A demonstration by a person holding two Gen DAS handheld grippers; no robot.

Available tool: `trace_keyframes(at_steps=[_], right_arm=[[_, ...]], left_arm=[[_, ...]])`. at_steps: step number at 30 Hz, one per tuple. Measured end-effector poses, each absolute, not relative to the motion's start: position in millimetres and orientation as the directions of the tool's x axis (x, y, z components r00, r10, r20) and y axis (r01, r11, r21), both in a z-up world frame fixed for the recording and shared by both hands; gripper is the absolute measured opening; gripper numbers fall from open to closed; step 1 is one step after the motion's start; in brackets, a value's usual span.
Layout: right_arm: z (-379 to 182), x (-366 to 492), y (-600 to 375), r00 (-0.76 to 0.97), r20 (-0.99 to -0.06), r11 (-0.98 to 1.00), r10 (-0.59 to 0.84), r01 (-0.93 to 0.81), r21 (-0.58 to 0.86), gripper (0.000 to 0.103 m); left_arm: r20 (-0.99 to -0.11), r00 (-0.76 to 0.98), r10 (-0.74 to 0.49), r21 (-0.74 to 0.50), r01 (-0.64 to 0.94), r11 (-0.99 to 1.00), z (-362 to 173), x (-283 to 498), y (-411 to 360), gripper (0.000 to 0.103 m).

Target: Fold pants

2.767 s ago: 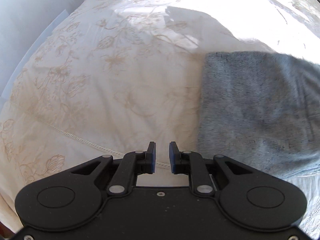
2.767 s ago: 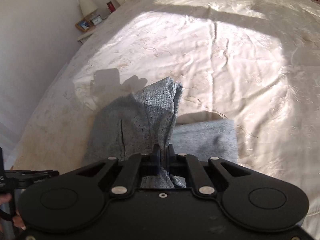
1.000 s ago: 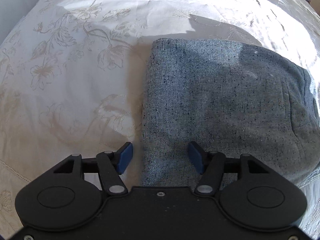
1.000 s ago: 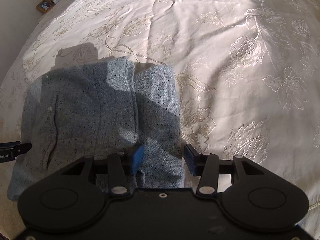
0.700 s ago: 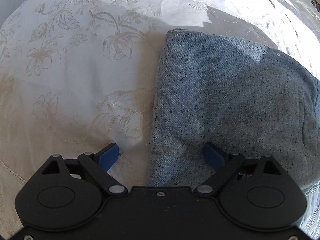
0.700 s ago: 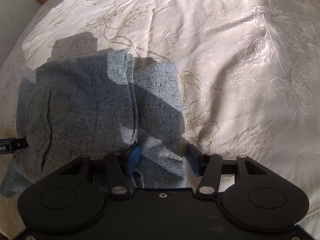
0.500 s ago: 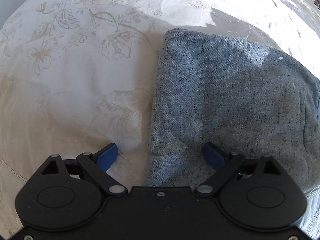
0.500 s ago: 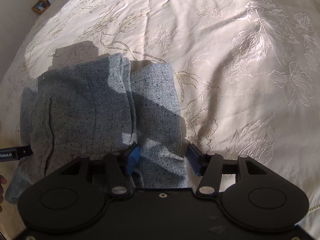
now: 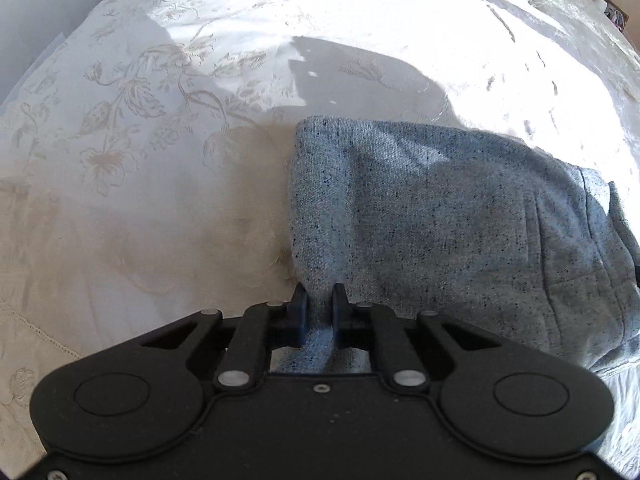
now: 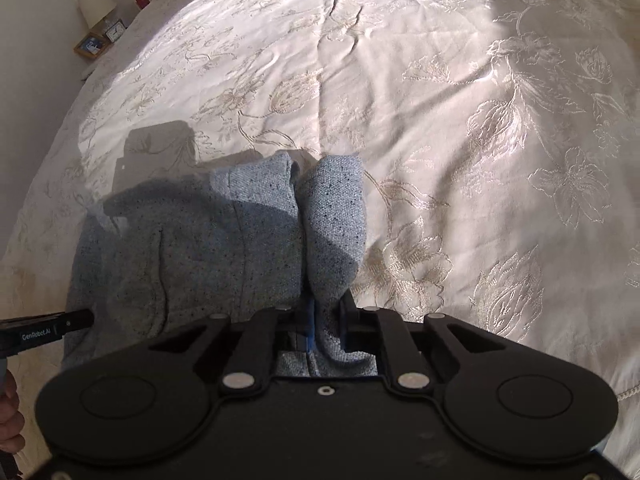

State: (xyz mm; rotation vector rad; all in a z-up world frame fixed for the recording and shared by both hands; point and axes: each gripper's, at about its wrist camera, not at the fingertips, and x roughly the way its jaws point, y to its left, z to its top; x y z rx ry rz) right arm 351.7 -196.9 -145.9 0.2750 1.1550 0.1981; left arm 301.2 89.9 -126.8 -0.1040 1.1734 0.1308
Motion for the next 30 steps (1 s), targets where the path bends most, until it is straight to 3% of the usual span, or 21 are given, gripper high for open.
trace_keyframes(at_steps=[5,17,30], right_arm=[[-116,341,-190,0.422,-0.857,0.953,0.295,-0.065,0.295,0.011],[-68,292,-144,0.444,-0.816,0.929,0.370,-0.183,0.321,0.011],[-49,269,31,0.404,-0.781,0.871,0.476,-0.337,0.357,0.011]], left_arm=[[-0.910,0.413,0.027,-0.042,-0.157,0.987,-96,297,84,0.013],[-0.868,0.484,0.112,-0.013,-0.247,0.969,-54,250,120,0.012],[-0.856,0.458,0.240,0.039,-0.406,0.913,-54,194,262,0.012]])
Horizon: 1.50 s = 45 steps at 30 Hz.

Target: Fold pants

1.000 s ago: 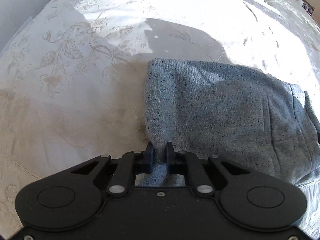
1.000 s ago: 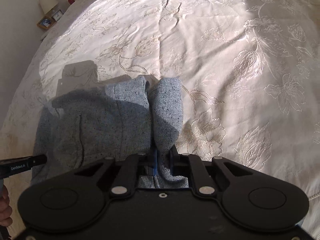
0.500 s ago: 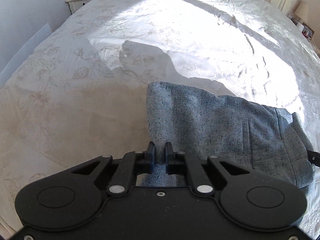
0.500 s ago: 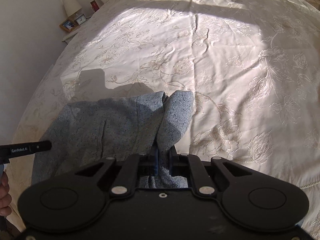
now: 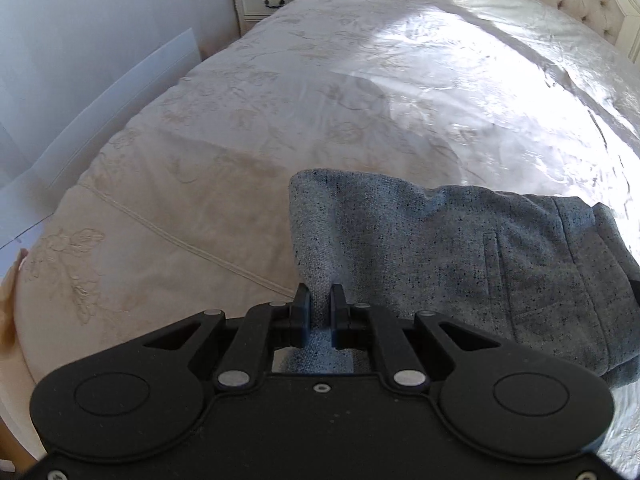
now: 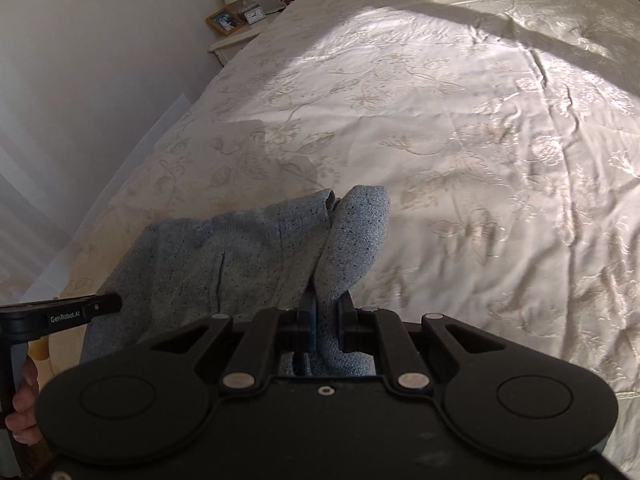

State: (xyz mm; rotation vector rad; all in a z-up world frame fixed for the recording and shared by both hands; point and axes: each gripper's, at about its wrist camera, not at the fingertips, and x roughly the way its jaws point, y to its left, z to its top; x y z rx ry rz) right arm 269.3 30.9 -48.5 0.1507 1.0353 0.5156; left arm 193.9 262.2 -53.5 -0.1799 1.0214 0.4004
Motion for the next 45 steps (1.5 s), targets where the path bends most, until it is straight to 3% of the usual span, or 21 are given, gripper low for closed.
trace_keyframes(at_steps=[3,6,9,16,29,45], right_arm=[[-51,270,71,0.404,-0.779,0.869,0.479,-0.346,0.354,0.011],[-62,271,104,0.408,-0.805,0.889,0.431,-0.342,0.304,0.014],[-70,268,122,0.443,-0.834,0.927,0.329,-0.321,0.195,0.018],[-63,256,128,0.455,-0.827,0.922,0.330,-0.342,0.179,0.018],[-35,218,102,0.467,-0.797,0.897,0.383,-0.395,0.200,0.019],[-4,147,38,0.486,-0.757,0.874,0.437,-0.427,0.231,0.027]], left_arm=[[-0.856,0.448,0.258,0.053,-0.420,0.906,-62,194,291,0.013],[-0.881,0.377,0.287,0.099,-0.445,0.890,-79,198,312,0.024],[-0.878,0.352,0.324,0.133,-0.471,0.872,-86,195,326,0.024],[-0.891,0.352,0.288,0.100,-0.466,0.879,-86,185,333,0.024],[-0.892,0.380,0.246,0.026,-0.499,0.866,-58,151,288,0.024],[-0.864,0.406,0.297,0.077,-0.477,0.876,-32,93,194,0.025]])
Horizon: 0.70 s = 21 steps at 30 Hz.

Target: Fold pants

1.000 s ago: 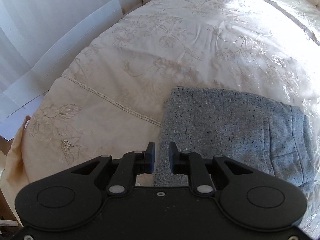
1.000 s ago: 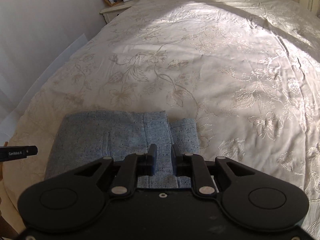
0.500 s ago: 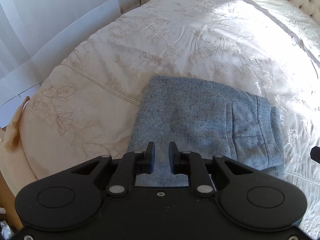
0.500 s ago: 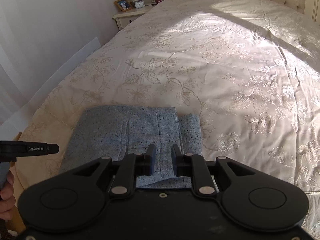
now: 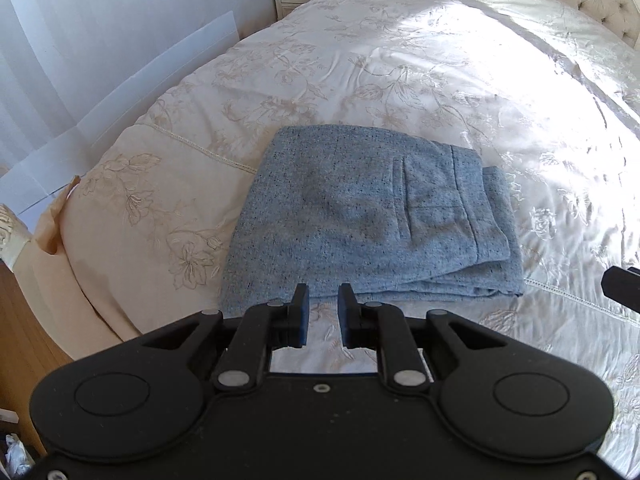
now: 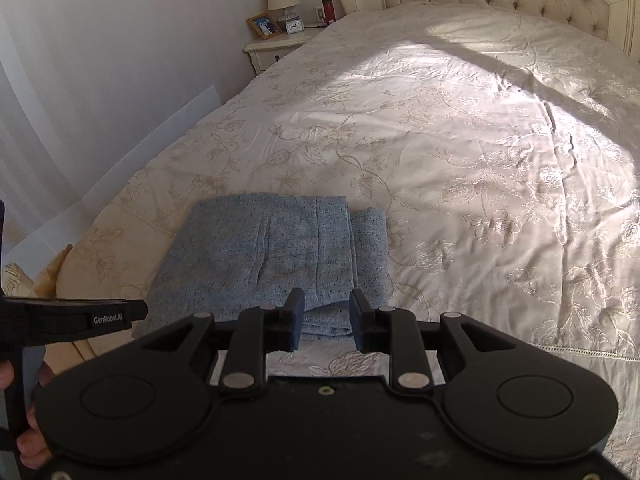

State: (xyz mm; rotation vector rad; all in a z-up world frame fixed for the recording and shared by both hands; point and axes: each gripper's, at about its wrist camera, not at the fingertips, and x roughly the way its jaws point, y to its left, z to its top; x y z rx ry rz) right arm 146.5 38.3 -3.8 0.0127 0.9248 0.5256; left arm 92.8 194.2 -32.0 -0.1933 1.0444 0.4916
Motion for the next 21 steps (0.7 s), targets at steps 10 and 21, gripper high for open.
trace_keyframes(at_steps=[10,21], right_arm=[[6,126,23,0.477,-0.744,0.860,0.468,-0.437,0.261,0.029],[12,111,19,0.482,-0.728,0.847,0.487,-0.463,0.260,0.030]], left_arm=[[-0.869,0.401,0.290,0.069,-0.482,0.873,-21,72,170,0.025],[-0.856,0.417,0.305,0.067,-0.496,0.865,-11,62,160,0.025]])
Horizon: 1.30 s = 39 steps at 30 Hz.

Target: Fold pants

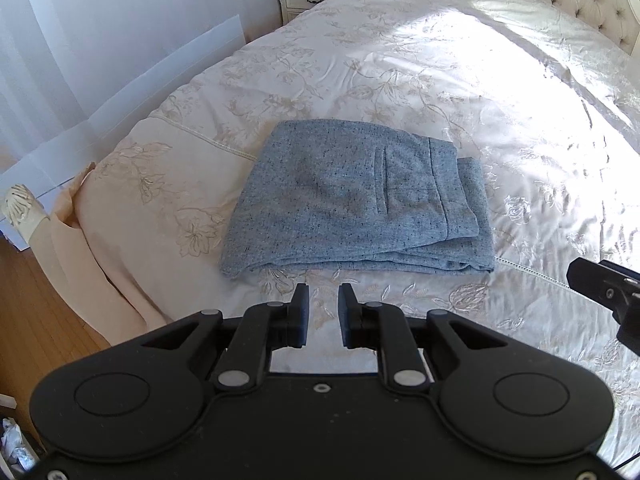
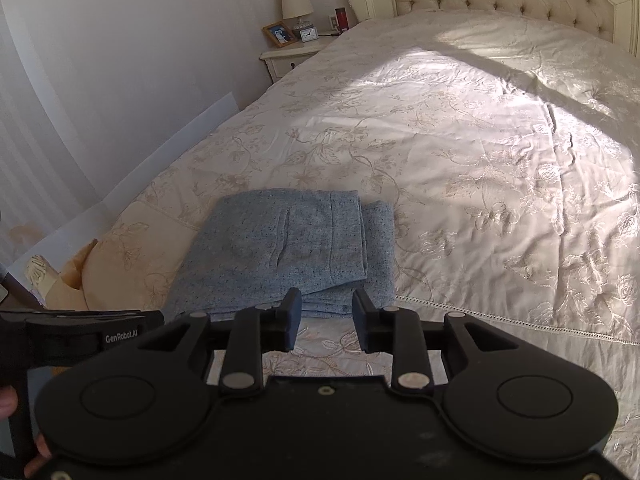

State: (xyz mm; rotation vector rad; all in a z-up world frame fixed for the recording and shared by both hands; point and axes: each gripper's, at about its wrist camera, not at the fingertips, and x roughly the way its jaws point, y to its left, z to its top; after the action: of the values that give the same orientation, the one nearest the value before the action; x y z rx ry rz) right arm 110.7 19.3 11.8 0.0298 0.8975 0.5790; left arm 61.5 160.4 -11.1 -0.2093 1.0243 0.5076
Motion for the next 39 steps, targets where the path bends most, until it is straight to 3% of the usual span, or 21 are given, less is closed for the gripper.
trace_keyframes(at_steps=[39], right_arm=[[14,103,27,0.455,-0.732,0.830,0.506,-0.489,0.269,0.033]], left_arm=[[-0.867,0.392,0.306,0.071,-0.511,0.857,-12,56,167,0.025]])
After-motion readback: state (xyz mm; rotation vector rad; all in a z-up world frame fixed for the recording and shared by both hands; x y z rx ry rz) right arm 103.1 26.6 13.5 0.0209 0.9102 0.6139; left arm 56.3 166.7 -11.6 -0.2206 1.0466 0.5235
